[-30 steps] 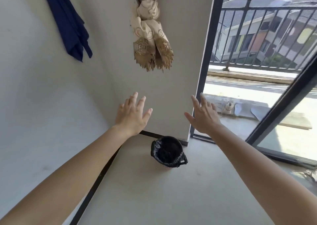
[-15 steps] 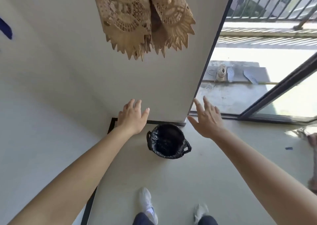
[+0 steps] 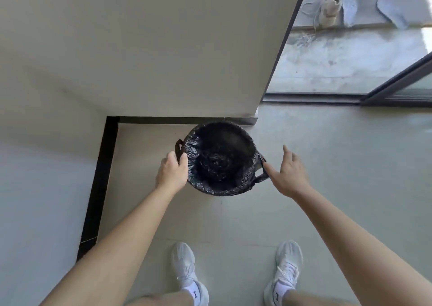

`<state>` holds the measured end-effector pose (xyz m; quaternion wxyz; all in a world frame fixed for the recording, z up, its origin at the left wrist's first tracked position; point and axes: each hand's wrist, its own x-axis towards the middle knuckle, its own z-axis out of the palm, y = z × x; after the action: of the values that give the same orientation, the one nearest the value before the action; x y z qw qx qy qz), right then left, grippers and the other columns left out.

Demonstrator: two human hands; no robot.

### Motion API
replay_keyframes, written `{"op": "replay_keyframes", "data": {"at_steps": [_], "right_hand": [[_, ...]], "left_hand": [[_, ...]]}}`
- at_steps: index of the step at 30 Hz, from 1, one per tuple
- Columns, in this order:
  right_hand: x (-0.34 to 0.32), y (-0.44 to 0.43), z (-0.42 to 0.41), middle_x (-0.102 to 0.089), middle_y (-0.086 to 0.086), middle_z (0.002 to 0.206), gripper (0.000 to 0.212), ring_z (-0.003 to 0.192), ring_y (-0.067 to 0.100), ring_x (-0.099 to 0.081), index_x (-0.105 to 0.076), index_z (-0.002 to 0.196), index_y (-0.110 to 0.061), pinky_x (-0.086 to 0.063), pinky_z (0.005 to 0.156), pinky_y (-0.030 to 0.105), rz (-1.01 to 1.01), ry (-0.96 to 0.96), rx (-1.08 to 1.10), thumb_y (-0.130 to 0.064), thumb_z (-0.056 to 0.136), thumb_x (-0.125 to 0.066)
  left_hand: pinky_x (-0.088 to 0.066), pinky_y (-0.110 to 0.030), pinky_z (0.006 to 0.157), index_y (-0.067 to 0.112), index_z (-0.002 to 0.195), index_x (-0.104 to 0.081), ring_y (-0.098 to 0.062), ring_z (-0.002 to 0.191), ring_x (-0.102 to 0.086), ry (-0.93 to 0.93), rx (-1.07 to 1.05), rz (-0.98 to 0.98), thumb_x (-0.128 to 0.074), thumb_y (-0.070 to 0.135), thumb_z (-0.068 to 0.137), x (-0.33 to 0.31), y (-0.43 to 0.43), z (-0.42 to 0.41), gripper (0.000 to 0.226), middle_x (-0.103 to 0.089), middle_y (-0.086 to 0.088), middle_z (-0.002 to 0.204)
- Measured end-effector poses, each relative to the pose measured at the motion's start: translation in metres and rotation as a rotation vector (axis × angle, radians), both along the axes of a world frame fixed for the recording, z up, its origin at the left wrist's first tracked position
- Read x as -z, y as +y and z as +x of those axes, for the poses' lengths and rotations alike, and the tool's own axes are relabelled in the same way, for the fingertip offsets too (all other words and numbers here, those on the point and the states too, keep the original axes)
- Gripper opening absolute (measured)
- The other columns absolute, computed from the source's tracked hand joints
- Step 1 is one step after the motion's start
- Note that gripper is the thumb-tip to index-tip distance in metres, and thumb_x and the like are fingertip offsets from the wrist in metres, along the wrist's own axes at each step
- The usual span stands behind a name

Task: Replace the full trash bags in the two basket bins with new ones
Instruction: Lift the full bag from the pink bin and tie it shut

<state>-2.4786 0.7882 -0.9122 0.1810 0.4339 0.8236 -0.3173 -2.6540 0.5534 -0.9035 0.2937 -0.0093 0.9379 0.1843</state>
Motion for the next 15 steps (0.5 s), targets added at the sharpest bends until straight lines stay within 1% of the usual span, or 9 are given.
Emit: {"op": "replay_keyframes", "data": {"at_steps": [2,6,8,9,10,11,12,14,15], "right_hand": [[0.044,-0.004,0.007,-0.016,0.013,0.162,0.095,0.150,0.028,-0.013,-0.002,0.158,-0.015,-0.016,0.121,0.045,-0.072,0.011,0.116,-0.061,0.091,-0.051],[0.121,-0.015,0.010,-0.008,0.004,0.166,0.109,0.153,0.019,-0.006,0.002,0.158,-0.019,-0.013,0.123,0.044,-0.296,0.164,0.460,-0.068,0.083,-0.060],[0.151,-0.018,0.005,-0.022,0.001,0.163,0.098,0.149,0.018,-0.024,-0.015,0.156,-0.021,-0.026,0.118,0.041,-0.436,0.230,0.547,-0.069,0.083,-0.060],[0.163,-0.019,-0.001,-0.040,-0.003,0.154,0.080,0.139,0.016,-0.042,-0.036,0.148,-0.024,-0.039,0.109,0.036,-0.511,0.277,0.530,-0.067,0.085,-0.059],[0.175,-0.019,-0.008,-0.059,-0.006,0.138,0.057,0.122,0.014,-0.059,-0.053,0.130,-0.029,-0.049,0.093,0.031,-0.560,0.317,0.488,-0.065,0.086,-0.059],[0.186,-0.018,-0.017,-0.071,-0.007,0.117,0.046,0.105,0.015,-0.068,-0.060,0.113,-0.031,-0.053,0.080,0.028,-0.575,0.354,0.448,-0.067,0.083,-0.061],[0.198,-0.015,-0.026,-0.074,-0.007,0.103,0.048,0.094,0.017,-0.071,-0.062,0.104,-0.030,-0.055,0.075,0.031,-0.560,0.380,0.418,-0.070,0.078,-0.066],[0.220,-0.007,-0.045,-0.076,-0.003,0.099,0.055,0.092,0.020,-0.073,-0.064,0.105,-0.026,-0.058,0.083,0.042,-0.571,0.459,0.441,-0.066,0.069,-0.074],[0.231,-0.002,-0.056,-0.076,0.001,0.100,0.052,0.093,0.023,-0.073,-0.064,0.107,-0.023,-0.057,0.088,0.045,-0.601,0.523,0.465,-0.057,0.069,-0.076]], "left_hand": [[-0.037,-0.043,0.103,0.006,0.141,-0.039,-0.036,0.129,-0.045,-0.018,-0.177,0.029,-0.033,0.047,0.099,0.051,-0.007,-0.003,0.060,-0.044,-0.018,0.146],[-0.042,-0.043,0.084,-0.001,0.124,-0.045,-0.040,0.110,-0.054,0.004,-0.548,0.134,-0.034,0.042,0.095,0.130,-0.021,-0.016,0.053,-0.054,-0.022,0.129],[-0.045,-0.045,0.089,0.004,0.127,-0.044,-0.038,0.112,-0.053,-0.029,-0.614,0.174,-0.036,0.045,0.094,0.167,-0.027,-0.027,0.053,-0.053,-0.017,0.131],[-0.046,-0.046,0.091,0.008,0.124,-0.047,-0.035,0.110,-0.054,-0.084,-0.649,0.231,-0.037,0.051,0.092,0.184,-0.029,-0.034,0.055,-0.056,-0.013,0.129],[-0.048,-0.047,0.091,0.012,0.120,-0.053,-0.031,0.107,-0.056,-0.168,-0.688,0.319,-0.038,0.059,0.089,0.198,-0.028,-0.042,0.058,-0.061,-0.010,0.124],[-0.049,-0.046,0.089,0.014,0.115,-0.059,-0.029,0.105,-0.060,-0.281,-0.713,0.440,-0.038,0.067,0.087,0.211,-0.026,-0.050,0.063,-0.066,-0.008,0.118],[-0.051,-0.045,0.089,0.017,0.112,-0.065,-0.030,0.103,-0.064,-0.396,-0.720,0.583,-0.038,0.073,0.086,0.221,-0.023,-0.057,0.068,-0.071,-0.009,0.112],[-0.051,-0.043,0.091,0.018,0.113,-0.068,-0.032,0.101,-0.069,-0.505,-0.675,0.820,-0.038,0.074,0.088,0.237,-0.016,-0.069,0.069,-0.074,-0.011,0.107],[-0.052,-0.043,0.091,0.016,0.114,-0.068,-0.032,0.101,-0.070,-0.483,-0.613,0.894,-0.041,0.069,0.091,0.247,-0.013,-0.077,0.063,-0.074,-0.011,0.108]]}}
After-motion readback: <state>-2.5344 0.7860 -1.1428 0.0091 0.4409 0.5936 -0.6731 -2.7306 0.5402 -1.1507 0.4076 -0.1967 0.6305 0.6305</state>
